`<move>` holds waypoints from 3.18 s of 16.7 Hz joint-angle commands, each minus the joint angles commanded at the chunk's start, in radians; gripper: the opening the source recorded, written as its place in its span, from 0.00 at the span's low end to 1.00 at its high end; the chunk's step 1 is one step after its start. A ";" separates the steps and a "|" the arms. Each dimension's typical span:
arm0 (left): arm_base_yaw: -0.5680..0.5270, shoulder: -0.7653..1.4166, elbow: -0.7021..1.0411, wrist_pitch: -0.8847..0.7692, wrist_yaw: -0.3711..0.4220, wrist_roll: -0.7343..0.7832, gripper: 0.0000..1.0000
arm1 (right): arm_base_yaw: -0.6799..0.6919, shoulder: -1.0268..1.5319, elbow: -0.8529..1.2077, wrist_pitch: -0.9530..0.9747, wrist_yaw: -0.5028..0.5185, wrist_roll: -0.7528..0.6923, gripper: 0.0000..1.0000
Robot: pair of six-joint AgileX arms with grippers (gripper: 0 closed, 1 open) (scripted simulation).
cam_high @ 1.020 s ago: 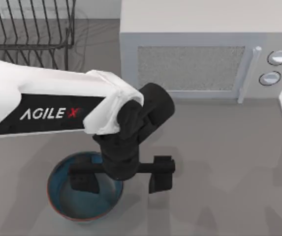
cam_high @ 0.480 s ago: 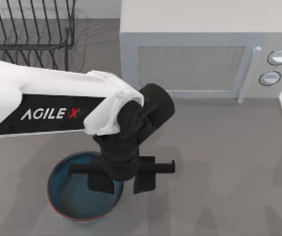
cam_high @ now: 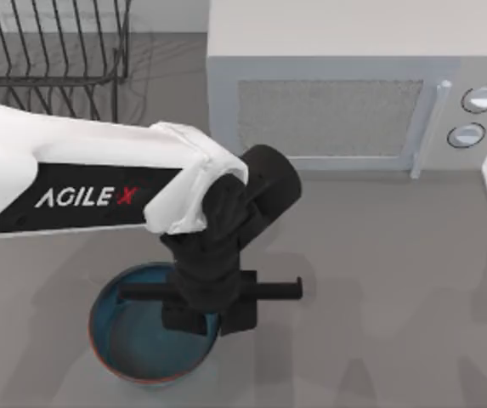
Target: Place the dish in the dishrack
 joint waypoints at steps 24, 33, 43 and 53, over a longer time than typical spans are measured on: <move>-0.007 -0.080 0.711 -0.789 0.000 -0.009 0.00 | 0.000 0.000 0.000 0.000 0.000 0.000 1.00; 0.184 -0.268 0.562 -0.513 0.044 0.153 0.00 | 0.000 0.000 0.000 0.000 0.000 0.000 1.00; 0.740 -0.799 0.100 0.309 0.157 0.599 0.00 | 0.000 0.000 0.000 0.000 0.000 0.000 1.00; 0.968 -1.039 -0.081 0.610 0.206 0.773 0.00 | 0.000 0.000 0.000 0.000 0.000 0.000 1.00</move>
